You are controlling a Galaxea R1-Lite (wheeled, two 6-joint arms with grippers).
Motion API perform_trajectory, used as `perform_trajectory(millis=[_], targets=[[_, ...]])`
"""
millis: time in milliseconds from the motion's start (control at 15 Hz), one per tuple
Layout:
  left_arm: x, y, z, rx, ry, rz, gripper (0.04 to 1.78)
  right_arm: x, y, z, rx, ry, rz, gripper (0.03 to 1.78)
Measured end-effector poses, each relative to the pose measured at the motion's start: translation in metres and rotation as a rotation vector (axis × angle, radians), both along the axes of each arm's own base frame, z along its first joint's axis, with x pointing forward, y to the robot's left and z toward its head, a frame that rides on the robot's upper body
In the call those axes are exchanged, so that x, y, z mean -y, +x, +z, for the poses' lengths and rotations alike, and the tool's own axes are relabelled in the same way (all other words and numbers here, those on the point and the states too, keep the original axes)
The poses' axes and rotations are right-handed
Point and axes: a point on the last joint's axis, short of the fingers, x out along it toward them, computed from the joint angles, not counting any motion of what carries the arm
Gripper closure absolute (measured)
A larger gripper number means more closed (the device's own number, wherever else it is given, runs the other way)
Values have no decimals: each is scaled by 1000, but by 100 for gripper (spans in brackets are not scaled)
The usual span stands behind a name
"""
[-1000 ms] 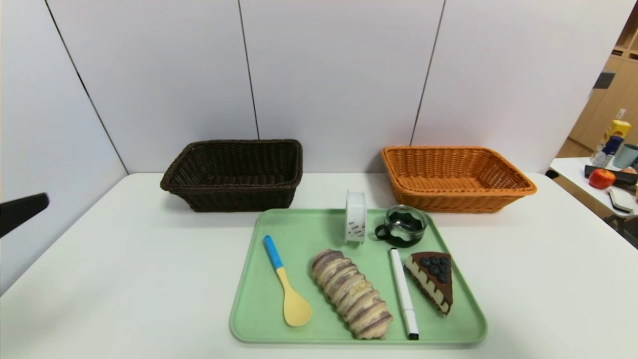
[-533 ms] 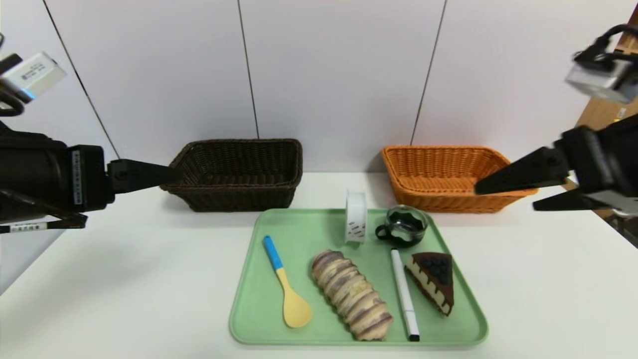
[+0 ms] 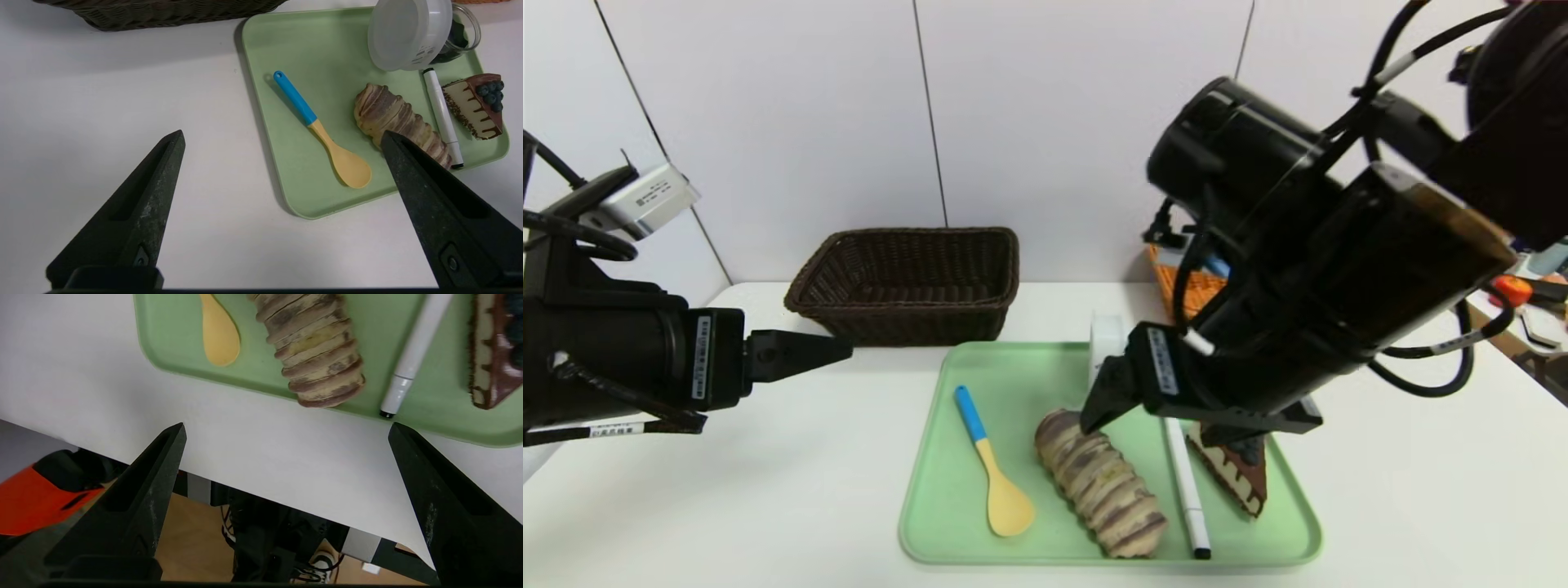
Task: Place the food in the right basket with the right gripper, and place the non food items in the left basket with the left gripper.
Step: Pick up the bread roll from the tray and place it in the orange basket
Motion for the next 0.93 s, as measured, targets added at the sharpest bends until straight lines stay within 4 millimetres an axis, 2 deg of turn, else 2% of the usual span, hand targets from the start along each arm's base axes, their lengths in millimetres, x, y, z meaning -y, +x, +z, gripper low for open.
perform_trajectory(millis=[200,467,667,933], targets=[[-4,-9,-6,-8,7,-1,13,-30,8,-26,11,-99,9,10],[-9,-22,-11,-3,4,-4,13,-54,26,-59,41,-197,-19,10],[-11,-27,-12,4,1,-5,13,-64,34,-77,31,-221,-14,10],[-13,-32,-11,16,-6,-2,13,-67,46,-97,18,-283,-35,10]])
